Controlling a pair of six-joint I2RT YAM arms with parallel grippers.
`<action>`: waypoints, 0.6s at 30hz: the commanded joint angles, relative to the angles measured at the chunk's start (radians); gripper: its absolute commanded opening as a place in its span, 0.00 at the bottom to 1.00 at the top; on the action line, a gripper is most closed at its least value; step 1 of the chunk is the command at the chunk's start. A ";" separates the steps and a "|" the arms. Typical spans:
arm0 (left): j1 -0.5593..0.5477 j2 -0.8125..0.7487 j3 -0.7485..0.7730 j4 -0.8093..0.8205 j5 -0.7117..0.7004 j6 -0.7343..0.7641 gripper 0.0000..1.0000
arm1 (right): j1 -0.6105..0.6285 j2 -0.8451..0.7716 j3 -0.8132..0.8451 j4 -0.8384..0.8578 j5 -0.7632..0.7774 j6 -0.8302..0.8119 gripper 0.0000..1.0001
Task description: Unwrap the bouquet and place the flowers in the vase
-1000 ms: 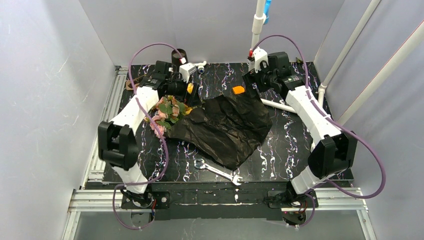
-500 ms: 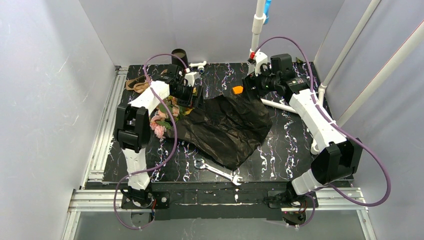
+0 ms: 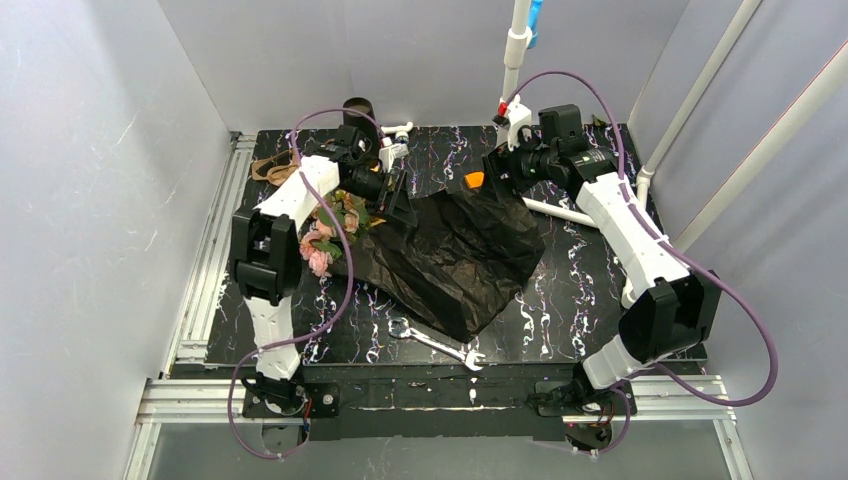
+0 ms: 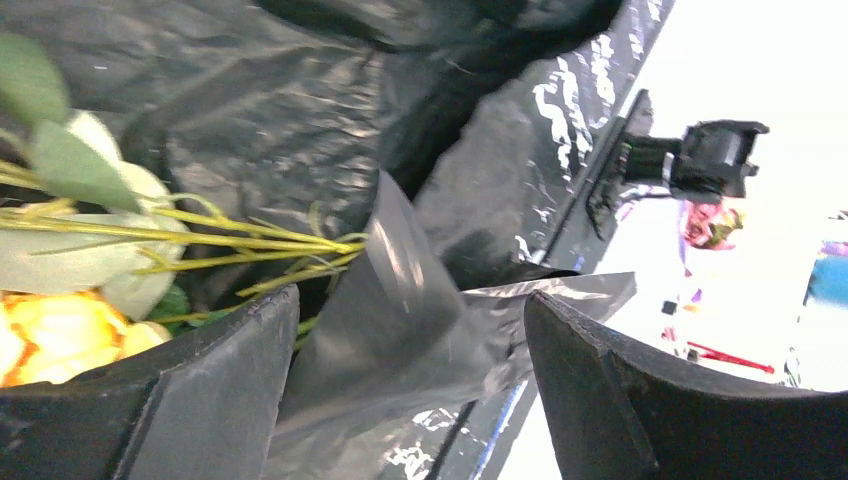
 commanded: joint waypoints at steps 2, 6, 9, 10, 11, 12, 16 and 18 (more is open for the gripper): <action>-0.005 -0.205 -0.047 -0.154 0.225 0.214 0.72 | -0.001 0.015 0.076 -0.028 -0.078 0.008 0.93; -0.005 -0.325 -0.114 -0.249 0.256 0.368 0.68 | 0.001 0.021 0.076 -0.056 -0.160 0.016 0.87; -0.006 -0.391 -0.176 -0.364 0.221 0.524 0.62 | 0.019 0.011 0.035 -0.055 -0.211 0.030 0.84; -0.005 -0.407 -0.194 -0.403 0.190 0.577 0.58 | 0.029 0.006 0.013 -0.052 -0.230 0.032 0.83; -0.005 -0.421 -0.215 -0.442 0.153 0.630 0.54 | 0.043 0.001 -0.008 -0.048 -0.244 0.032 0.81; -0.005 -0.435 -0.234 -0.472 0.111 0.678 0.47 | 0.058 -0.005 -0.034 -0.042 -0.256 0.030 0.80; -0.005 -0.526 -0.340 -0.492 0.036 0.759 0.15 | 0.131 -0.006 -0.117 -0.030 -0.271 0.008 0.77; -0.005 -0.578 -0.380 -0.474 0.032 0.762 0.02 | 0.161 0.010 -0.130 -0.022 -0.275 0.007 0.76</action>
